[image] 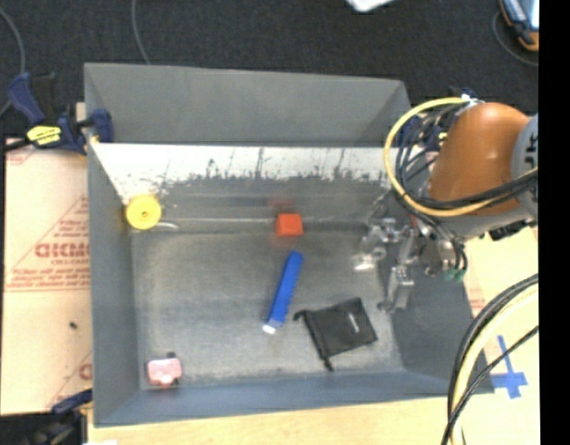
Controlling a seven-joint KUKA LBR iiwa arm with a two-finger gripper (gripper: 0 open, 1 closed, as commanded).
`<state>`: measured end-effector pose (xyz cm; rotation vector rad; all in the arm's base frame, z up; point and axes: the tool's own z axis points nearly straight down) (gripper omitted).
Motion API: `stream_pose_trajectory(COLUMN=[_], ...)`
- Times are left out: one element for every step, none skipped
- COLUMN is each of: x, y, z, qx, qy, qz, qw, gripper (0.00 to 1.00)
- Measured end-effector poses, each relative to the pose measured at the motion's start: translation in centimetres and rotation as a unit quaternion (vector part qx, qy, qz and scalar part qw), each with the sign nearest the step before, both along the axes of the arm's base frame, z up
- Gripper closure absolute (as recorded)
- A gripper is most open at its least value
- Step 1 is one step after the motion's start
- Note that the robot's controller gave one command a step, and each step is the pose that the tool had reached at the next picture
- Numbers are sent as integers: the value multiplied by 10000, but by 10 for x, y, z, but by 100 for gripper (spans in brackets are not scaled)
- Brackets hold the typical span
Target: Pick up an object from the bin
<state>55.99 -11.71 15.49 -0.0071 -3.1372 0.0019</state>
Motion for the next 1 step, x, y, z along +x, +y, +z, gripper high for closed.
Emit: stream_pose_trajectory(x=[2], y=[0], z=[5], qx=[-8], qy=[-40], qz=[27], qw=[10000], gripper=[0])
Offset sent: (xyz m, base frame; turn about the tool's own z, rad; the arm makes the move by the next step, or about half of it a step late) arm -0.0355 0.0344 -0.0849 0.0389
